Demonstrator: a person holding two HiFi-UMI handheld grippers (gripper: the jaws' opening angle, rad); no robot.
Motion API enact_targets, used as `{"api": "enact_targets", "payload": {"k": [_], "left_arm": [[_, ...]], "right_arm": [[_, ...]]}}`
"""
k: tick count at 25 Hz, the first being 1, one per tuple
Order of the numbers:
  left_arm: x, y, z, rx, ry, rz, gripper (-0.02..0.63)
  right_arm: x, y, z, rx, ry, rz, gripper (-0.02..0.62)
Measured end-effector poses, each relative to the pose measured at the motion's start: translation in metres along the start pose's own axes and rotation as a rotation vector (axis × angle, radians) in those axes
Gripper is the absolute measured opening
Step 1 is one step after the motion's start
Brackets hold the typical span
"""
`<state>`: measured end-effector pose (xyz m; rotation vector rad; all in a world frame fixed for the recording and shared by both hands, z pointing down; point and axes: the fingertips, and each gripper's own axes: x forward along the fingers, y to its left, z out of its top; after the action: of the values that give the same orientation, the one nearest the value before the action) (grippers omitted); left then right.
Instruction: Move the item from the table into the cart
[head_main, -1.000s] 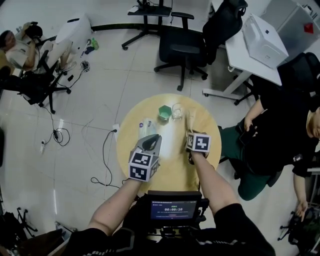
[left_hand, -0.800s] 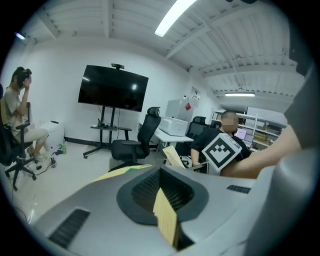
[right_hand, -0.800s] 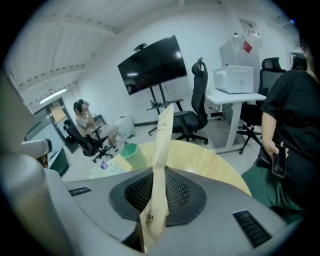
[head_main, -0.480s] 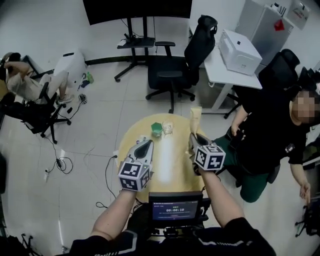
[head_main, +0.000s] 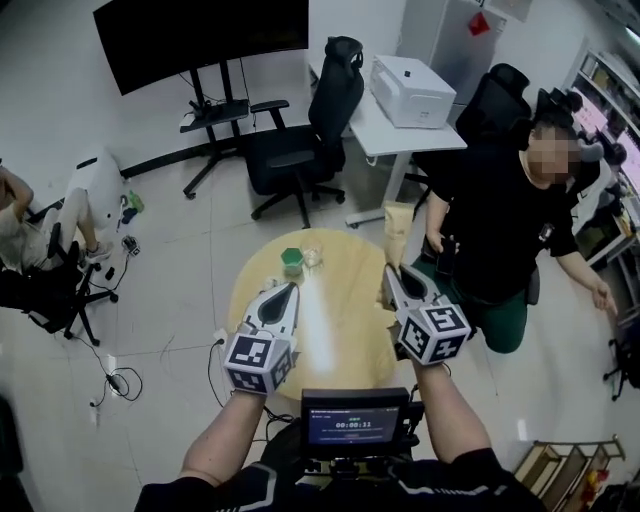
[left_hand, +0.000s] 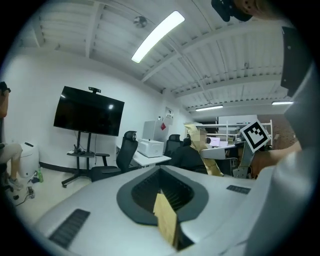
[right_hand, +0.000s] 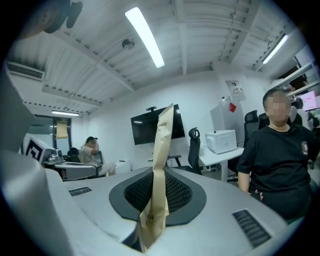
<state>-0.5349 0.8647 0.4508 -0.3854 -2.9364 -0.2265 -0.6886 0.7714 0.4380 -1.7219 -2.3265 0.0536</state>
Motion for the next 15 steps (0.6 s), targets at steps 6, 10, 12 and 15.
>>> {"api": "enact_targets", "payload": {"k": [6, 10, 12, 15], "left_arm": [[-0.035, -0.068, 0.011, 0.029, -0.018, -0.12, 0.005], [-0.045, -0.135, 0.021, 0.058, -0.046, -0.178, 0.005], [-0.047, -0.172, 0.024, 0.067, -0.057, -0.199, 0.005], [-0.047, -0.241, 0.023, 0.072, -0.064, -0.246, 0.005]], "right_arm": [[-0.103, 0.01, 0.018, -0.01, -0.087, -0.073, 0.038], [-0.179, -0.014, 0.029, 0.004, -0.135, -0.136, 0.038], [-0.216, -0.028, 0.031, 0.003, -0.15, -0.16, 0.038], [-0.28, -0.055, 0.034, -0.004, -0.178, -0.192, 0.038]]}}
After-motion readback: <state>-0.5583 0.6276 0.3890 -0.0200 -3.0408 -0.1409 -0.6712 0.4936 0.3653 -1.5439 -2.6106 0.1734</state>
